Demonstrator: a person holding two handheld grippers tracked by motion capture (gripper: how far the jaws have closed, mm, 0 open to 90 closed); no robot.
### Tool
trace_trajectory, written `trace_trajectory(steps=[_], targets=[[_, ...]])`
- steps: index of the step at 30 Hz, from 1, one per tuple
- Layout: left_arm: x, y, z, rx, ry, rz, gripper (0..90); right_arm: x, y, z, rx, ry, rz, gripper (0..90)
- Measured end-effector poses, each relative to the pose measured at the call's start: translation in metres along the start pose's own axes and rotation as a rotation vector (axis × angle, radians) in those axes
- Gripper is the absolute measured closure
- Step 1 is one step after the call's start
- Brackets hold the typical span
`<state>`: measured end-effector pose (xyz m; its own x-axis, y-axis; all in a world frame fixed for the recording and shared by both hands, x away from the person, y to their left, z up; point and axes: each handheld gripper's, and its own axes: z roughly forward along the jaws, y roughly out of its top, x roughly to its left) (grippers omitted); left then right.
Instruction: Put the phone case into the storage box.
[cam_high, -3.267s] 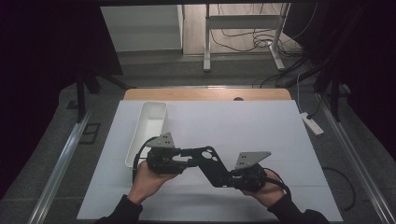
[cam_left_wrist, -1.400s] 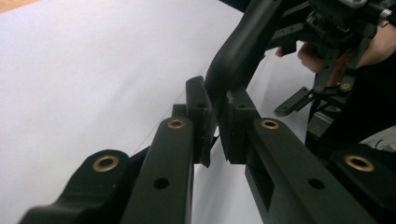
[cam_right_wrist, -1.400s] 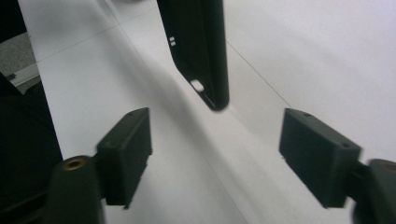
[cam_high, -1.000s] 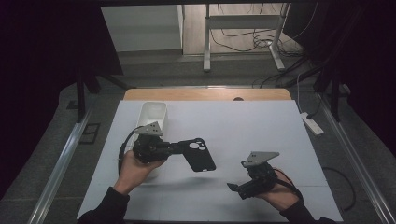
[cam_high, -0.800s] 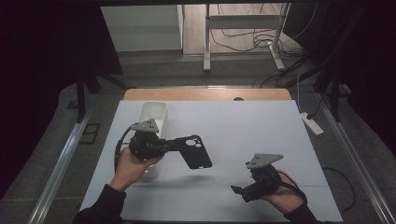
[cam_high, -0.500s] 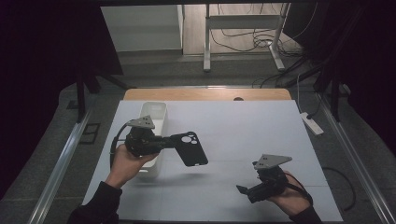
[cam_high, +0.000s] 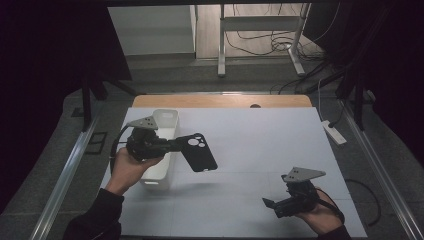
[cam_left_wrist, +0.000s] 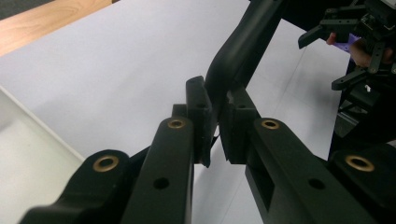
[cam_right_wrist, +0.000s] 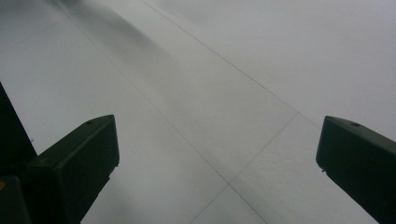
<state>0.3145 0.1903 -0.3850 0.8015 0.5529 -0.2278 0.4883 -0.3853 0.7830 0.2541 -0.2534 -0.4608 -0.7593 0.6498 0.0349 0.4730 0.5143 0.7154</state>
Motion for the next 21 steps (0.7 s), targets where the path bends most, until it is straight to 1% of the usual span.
trace_trajectory(steps=[4,10,15,21], targets=[[0.002,0.003,-0.004,-0.001,0.007,0.001,83.0,-0.003,-0.004,-0.006,-0.015,-0.010,0.025,0.0],[0.006,0.007,-0.010,0.000,0.014,0.003,83.1,-0.007,-0.011,-0.012,-0.019,-0.026,0.036,0.0],[0.010,0.012,-0.016,-0.006,0.022,0.002,83.0,-0.010,-0.019,-0.018,-0.002,-0.063,0.054,0.0],[0.014,0.018,-0.021,-0.003,0.029,0.007,83.0,-0.010,-0.023,-0.022,0.003,-0.078,0.065,0.0]])
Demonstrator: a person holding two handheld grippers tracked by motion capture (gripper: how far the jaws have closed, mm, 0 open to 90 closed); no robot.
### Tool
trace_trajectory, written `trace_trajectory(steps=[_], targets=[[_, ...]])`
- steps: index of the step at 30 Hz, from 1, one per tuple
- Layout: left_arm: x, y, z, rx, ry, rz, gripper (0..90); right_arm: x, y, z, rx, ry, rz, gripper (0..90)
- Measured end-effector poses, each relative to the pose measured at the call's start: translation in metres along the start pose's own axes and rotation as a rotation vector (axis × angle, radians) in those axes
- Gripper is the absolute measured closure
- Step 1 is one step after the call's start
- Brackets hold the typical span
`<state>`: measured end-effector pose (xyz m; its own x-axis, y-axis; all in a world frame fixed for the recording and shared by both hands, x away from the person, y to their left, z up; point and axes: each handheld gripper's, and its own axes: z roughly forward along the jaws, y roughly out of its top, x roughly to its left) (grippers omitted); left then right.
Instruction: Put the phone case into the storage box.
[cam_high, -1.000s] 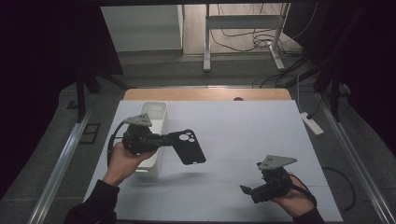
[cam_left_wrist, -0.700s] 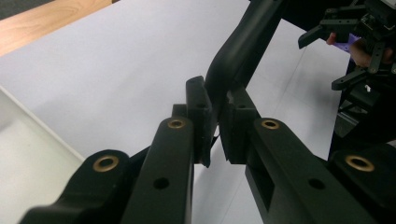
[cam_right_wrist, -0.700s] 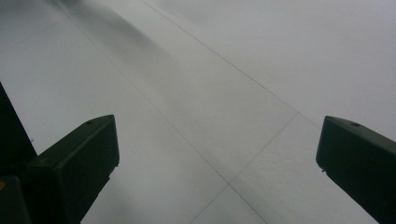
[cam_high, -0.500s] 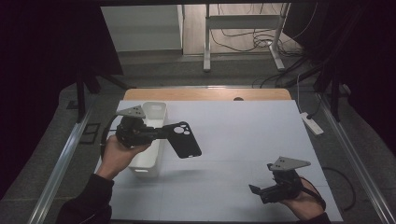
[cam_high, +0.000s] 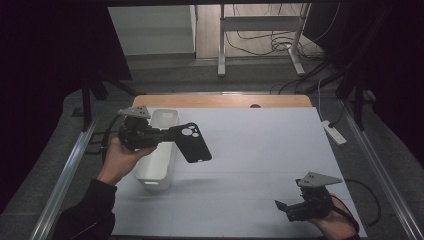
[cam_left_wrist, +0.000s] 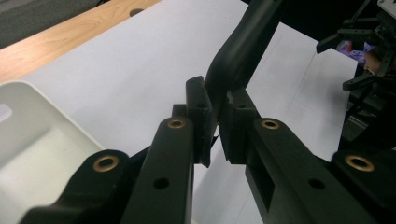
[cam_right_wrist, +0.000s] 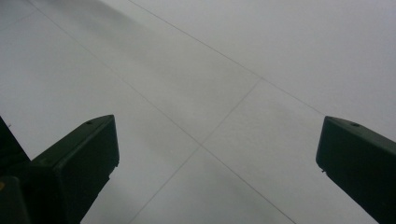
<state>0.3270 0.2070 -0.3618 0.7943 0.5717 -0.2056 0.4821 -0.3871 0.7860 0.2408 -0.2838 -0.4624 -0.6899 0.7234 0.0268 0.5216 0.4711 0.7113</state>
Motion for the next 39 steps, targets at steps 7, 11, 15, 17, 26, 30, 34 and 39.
trace_trajectory(steps=[7,11,15,17,26,30,34,39], targets=[[0.006,0.007,-0.010,0.006,0.021,0.007,83.0,-0.003,-0.006,-0.009,-0.002,-0.024,0.029,0.0],[0.011,0.008,-0.017,0.003,0.035,0.005,83.0,-0.006,-0.012,-0.014,0.003,-0.043,0.048,0.0],[0.016,0.007,-0.021,0.007,0.049,0.005,83.1,-0.008,-0.017,-0.017,0.010,-0.056,0.065,0.0],[0.018,0.007,-0.023,0.006,0.054,0.001,83.0,-0.009,-0.018,-0.018,0.014,-0.058,0.070,0.0],[0.028,0.007,-0.032,0.007,0.079,-0.009,83.0,-0.011,-0.022,-0.024,0.012,-0.070,0.087,0.0],[0.032,0.007,-0.038,0.011,0.092,-0.012,83.0,-0.012,-0.023,-0.026,0.010,-0.077,0.097,0.0],[0.035,0.009,-0.044,0.018,0.111,-0.008,83.0,-0.011,-0.023,-0.026,0.014,-0.078,0.094,0.0],[0.039,0.009,-0.050,0.029,0.130,-0.003,83.0,-0.012,-0.023,-0.026,0.013,-0.077,0.096,0.0]])
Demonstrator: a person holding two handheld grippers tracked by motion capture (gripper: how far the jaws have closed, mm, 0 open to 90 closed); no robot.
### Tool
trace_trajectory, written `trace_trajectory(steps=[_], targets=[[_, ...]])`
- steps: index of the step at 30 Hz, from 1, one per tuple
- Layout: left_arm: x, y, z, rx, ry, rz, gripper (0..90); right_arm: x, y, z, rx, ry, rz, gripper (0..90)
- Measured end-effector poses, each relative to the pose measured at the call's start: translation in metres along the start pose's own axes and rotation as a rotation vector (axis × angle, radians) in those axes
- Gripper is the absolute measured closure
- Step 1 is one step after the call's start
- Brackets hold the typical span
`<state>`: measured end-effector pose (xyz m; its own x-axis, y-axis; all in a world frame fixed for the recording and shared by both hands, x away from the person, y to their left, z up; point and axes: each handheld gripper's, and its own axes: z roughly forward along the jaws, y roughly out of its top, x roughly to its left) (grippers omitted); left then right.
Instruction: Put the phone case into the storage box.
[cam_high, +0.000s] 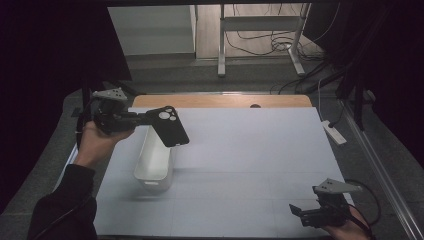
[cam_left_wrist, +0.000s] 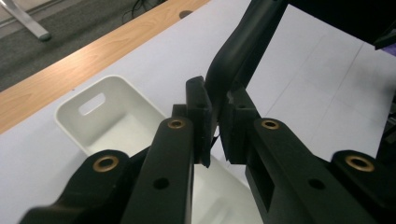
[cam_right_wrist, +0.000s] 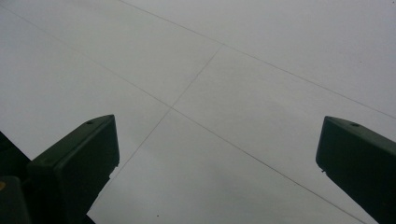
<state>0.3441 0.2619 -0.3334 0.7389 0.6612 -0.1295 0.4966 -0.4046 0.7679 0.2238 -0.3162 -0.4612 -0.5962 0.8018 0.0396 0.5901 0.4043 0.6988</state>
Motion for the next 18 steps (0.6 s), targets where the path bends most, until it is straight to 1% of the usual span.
trace_trajectory(steps=[7,9,10,18], targets=[[0.010,-0.003,-0.008,0.009,0.038,-0.006,83.0,0.000,0.000,0.000,-0.003,0.002,0.004,0.0],[0.012,-0.004,-0.009,0.008,0.043,-0.007,83.0,0.000,0.000,0.000,-0.005,0.003,0.005,0.0],[0.016,-0.005,-0.011,0.010,0.054,-0.009,83.0,-0.001,0.000,0.000,-0.008,0.004,0.010,0.0],[0.027,-0.009,-0.013,0.022,0.088,-0.019,83.0,-0.001,-0.001,-0.001,-0.014,0.007,0.016,0.0]])
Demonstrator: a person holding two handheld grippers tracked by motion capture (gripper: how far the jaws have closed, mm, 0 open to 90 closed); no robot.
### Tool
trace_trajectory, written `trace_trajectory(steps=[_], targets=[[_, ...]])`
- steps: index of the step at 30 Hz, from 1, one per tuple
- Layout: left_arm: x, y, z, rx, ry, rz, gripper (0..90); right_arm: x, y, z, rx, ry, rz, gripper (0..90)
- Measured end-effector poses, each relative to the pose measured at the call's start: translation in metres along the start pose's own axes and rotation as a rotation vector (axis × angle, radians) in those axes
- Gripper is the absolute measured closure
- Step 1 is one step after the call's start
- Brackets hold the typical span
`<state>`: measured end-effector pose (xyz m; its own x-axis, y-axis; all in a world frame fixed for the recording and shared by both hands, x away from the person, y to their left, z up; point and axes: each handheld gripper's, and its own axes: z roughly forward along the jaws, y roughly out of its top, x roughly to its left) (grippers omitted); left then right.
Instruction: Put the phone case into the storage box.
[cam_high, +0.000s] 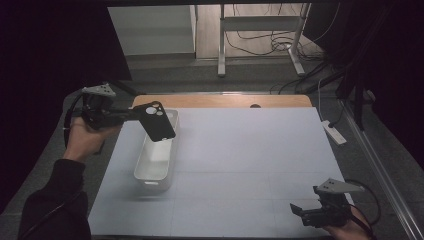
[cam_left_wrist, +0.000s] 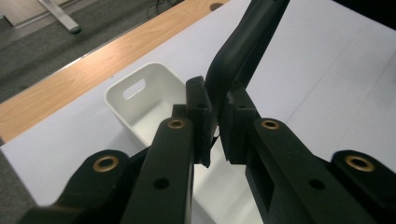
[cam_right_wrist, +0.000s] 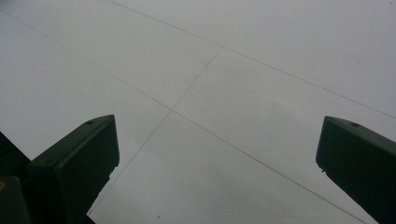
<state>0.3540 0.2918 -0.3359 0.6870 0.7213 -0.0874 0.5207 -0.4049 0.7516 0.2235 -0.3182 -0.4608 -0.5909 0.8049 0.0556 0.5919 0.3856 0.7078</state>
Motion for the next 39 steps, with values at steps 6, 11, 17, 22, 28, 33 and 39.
trace_trajectory(steps=[6,11,17,22,28,33,39], targets=[[0.008,-0.003,0.003,0.006,0.021,0.000,83.0,0.000,0.000,0.000,0.004,0.002,0.002,0.0],[0.013,-0.003,0.008,0.003,0.027,-0.002,83.0,-0.001,0.000,0.000,0.005,0.002,0.002,0.0],[0.016,-0.002,0.015,0.009,0.037,0.009,83.0,-0.001,0.000,0.000,0.004,0.004,0.002,0.0],[0.020,-0.001,0.023,0.011,0.040,0.009,82.9,-0.001,0.000,0.000,0.004,0.005,0.004,0.1],[0.025,0.000,0.034,0.018,0.046,0.012,82.9,-0.001,0.000,0.000,0.011,0.008,0.004,0.2],[0.030,0.001,0.042,0.022,0.051,0.011,83.0,-0.001,0.000,0.001,0.012,0.010,0.003,0.2],[0.037,0.001,0.052,0.033,0.062,0.005,82.9,-0.001,0.000,0.000,0.012,0.010,0.003,0.2]])
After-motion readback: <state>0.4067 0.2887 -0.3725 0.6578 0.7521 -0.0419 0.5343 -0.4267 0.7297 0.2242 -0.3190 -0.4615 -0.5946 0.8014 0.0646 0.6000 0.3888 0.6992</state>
